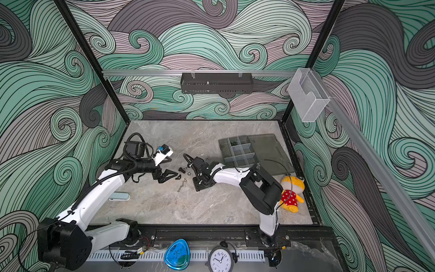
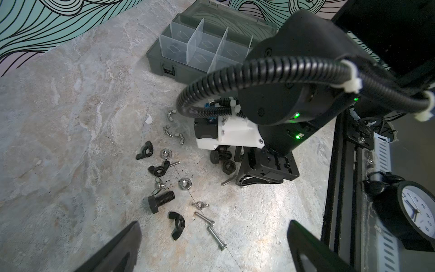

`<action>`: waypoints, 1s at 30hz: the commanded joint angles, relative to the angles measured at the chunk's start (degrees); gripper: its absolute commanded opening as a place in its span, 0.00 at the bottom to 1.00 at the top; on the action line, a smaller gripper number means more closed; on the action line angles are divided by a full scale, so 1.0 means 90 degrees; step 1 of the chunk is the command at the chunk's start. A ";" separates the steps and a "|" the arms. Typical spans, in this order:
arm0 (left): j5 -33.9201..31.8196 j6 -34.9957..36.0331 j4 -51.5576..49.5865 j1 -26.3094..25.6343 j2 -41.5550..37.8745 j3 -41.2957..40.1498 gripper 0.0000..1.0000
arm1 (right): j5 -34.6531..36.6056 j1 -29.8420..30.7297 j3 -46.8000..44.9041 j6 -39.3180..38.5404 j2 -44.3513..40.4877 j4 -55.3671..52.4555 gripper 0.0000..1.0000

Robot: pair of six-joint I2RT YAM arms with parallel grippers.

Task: Sort the screws and nuts into containers
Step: Pick up the nut from the center of the table.

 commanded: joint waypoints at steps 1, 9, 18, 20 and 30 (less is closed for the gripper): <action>0.0138 0.0002 -0.0020 0.0022 -0.0035 0.0204 0.99 | 0.0137 -0.0007 0.0135 0.0055 0.0087 -0.0087 0.50; 0.0157 -0.0008 -0.0018 0.0021 -0.0021 0.0196 0.99 | 0.0084 -0.0190 0.0263 0.0054 0.0303 -0.0100 0.49; 0.0170 -0.0019 -0.0008 0.0022 -0.0021 0.0199 0.99 | 0.0083 -0.0288 0.0469 -0.0034 0.0486 -0.0118 0.47; 0.0172 -0.0019 -0.0011 0.0019 -0.0021 0.0199 0.99 | 0.0113 -0.0283 0.0547 -0.0040 0.0544 -0.0203 0.42; 0.0158 -0.0019 -0.0018 0.0022 -0.0031 0.0195 0.99 | 0.0390 -0.0205 0.0686 -0.0110 0.0618 -0.0823 0.39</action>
